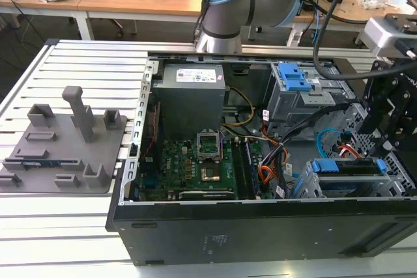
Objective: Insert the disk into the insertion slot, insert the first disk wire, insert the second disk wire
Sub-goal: 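Insert the first disk wire, then insert the second disk wire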
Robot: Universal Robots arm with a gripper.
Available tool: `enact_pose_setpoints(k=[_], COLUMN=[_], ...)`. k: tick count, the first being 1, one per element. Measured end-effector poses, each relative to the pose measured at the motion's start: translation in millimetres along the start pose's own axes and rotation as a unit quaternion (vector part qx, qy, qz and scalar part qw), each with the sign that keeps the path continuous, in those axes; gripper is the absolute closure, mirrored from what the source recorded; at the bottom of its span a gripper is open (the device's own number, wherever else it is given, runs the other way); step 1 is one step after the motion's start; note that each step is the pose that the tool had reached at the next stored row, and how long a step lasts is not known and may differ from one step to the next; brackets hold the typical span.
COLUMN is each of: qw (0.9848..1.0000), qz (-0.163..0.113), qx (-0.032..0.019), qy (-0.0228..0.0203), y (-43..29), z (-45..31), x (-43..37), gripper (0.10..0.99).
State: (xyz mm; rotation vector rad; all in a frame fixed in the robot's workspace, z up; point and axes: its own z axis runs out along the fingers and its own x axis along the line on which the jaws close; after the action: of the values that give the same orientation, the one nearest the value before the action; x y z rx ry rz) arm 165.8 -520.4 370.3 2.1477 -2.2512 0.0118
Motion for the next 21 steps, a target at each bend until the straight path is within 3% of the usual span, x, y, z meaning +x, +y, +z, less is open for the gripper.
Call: enact_pose_setpoints(k=[21], qw=[1.0000], qz=[0.000], qx=[0.0020], qy=[0.0000], y=[0.0], z=[-0.7], x=[-0.1], gripper=[0.604])
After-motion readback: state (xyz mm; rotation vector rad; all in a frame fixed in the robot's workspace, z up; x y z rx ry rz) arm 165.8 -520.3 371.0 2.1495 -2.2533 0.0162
